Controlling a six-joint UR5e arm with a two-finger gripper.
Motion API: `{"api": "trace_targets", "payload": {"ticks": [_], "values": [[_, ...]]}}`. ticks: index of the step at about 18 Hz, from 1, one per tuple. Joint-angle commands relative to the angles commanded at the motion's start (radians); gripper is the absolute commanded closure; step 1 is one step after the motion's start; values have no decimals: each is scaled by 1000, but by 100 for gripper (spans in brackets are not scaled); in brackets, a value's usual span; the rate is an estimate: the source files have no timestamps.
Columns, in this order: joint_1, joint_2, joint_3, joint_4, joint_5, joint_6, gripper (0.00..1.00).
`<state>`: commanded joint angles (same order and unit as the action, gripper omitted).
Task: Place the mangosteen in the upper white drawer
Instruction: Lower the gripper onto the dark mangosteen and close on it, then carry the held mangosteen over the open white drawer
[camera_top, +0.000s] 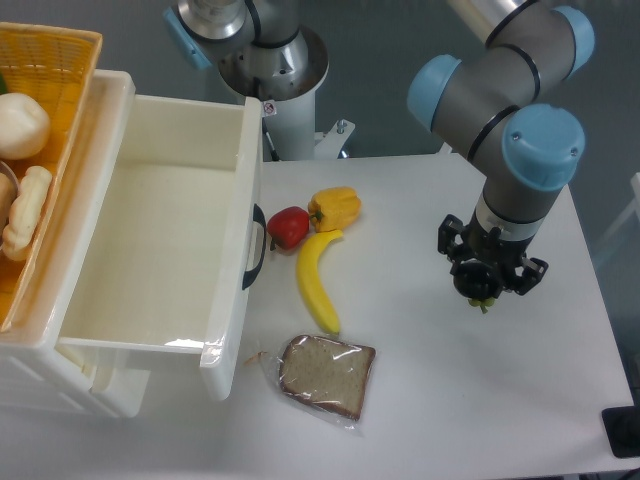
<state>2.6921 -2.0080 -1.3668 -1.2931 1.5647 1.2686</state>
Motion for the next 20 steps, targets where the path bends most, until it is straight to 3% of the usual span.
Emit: {"api": "trace_targets", "payload": {"ticks": [9, 16, 20], "values": [[0, 66, -3, -83, -27, -14, 100], [-18, 260, -52, -107, -264, -24, 100], [-89, 374, -107, -107, -324, -61, 100]]}}
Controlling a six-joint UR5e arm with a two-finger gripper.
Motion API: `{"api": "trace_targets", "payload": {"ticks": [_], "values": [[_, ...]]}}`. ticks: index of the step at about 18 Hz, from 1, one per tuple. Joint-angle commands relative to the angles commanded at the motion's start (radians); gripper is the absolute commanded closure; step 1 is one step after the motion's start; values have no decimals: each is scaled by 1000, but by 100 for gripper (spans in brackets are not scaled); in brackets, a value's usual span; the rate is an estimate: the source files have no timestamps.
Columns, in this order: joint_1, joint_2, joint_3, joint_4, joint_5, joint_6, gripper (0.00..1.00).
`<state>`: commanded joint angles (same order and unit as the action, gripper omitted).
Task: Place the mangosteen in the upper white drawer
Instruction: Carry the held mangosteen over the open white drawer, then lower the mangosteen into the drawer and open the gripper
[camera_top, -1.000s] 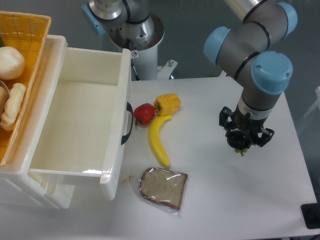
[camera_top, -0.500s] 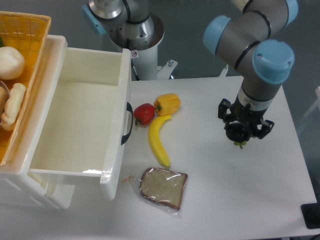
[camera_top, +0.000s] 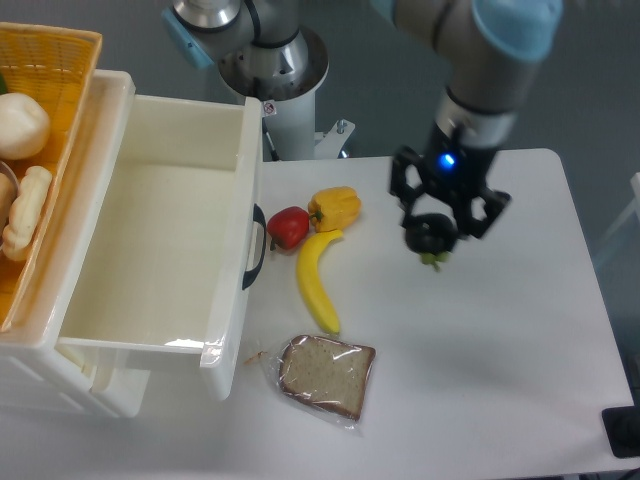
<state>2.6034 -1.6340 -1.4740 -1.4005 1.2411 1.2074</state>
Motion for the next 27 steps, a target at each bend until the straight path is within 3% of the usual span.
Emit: {"api": "trace_targets", "payload": {"ticks": [4, 8, 12, 16, 19, 23, 25, 27], "values": [[-95, 66, -54, 5, -37, -19, 100], [-176, 75, -63, 6, -61, -26, 100], [-252, 59, -83, 9, -58, -25, 100], [-347, 7, -95, 17, -52, -14, 100], [-373, -30, -98, 17, -51, -14, 98], [-396, -70, -98, 17, -46, -11, 86], [-405, -81, -98, 17, -46, 15, 75], [-414, -87, -98, 17, -46, 20, 58]]}}
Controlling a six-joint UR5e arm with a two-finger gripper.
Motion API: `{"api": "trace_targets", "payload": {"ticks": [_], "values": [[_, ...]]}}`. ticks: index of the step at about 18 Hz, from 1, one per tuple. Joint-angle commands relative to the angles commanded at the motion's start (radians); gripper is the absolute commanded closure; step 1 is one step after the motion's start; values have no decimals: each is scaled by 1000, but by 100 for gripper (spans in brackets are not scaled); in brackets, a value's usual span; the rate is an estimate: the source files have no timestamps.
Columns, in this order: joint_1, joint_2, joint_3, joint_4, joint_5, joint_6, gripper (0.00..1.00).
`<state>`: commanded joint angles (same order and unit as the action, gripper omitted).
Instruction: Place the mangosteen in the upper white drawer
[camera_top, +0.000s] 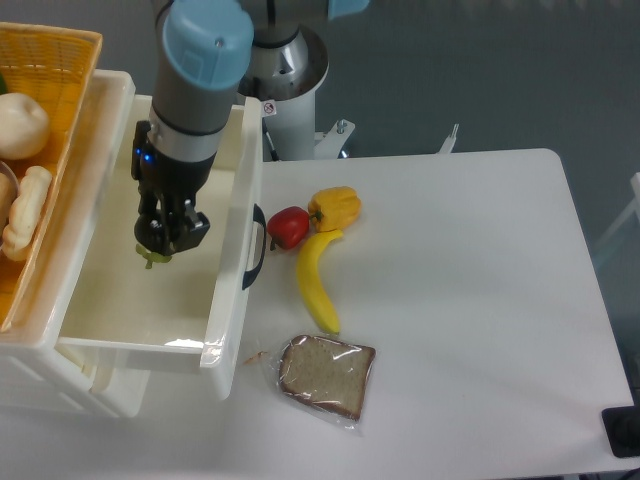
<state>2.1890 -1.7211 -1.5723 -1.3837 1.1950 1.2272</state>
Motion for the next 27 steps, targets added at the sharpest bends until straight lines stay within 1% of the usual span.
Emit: {"api": "trace_targets", "payload": {"ticks": [1, 3, 4, 6, 7, 9, 11, 14, 15, 18, 20, 22, 23, 25, 27], "values": [[-2, -5, 0, 0, 2, 0, 54], [-2, -9, 0, 0, 3, 5, 38], [-3, -11, 3, 0, 8, 6, 25], [-3, -15, 3, 0, 32, 6, 6], [-3, -17, 3, 0, 34, 8, 3], [-3, -17, 14, 2, 34, 6, 1], [-2, -20, 40, 9, 31, 5, 0], [17, -15, 70, 26, 11, -9, 0], [38, -11, 78, 29, -6, -15, 0], [109, 1, 106, 31, -70, -20, 0], [161, 12, 115, 31, -86, -32, 0], [224, 17, 117, 46, -87, -60, 0], [260, 15, 114, 48, -87, -72, 0], [358, 5, 107, 54, -86, -64, 0], [426, -17, 103, 61, -84, -57, 0]]}}
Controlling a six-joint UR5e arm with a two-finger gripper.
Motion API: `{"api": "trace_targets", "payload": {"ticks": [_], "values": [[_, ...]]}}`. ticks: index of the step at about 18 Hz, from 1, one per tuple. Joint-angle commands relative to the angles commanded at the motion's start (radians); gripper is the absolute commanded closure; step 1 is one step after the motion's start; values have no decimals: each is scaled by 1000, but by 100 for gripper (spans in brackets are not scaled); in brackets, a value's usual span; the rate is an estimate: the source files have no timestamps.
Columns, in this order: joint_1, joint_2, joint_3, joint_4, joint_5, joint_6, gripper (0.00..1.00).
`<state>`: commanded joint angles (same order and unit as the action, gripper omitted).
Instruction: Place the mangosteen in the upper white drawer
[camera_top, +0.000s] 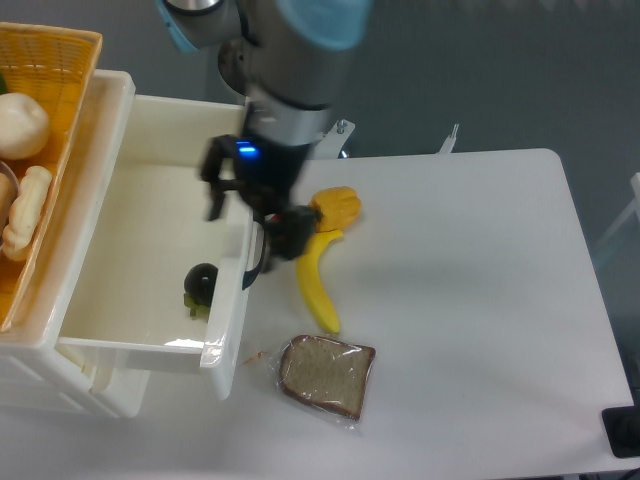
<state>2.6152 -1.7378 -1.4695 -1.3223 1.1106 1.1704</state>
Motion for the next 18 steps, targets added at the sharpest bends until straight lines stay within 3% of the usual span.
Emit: {"api": "trace_targets", "payload": {"ticks": [3, 6, 12, 15, 18], "values": [[75, -20, -27, 6, 11, 70, 0], [97, -57, -41, 6, 70, 112, 0], [92, -155, -61, 17, 398, 126, 0], [97, -218, -61, 92, 417, 124, 0], [88, -250, -49, 101, 419, 153, 0]]}}
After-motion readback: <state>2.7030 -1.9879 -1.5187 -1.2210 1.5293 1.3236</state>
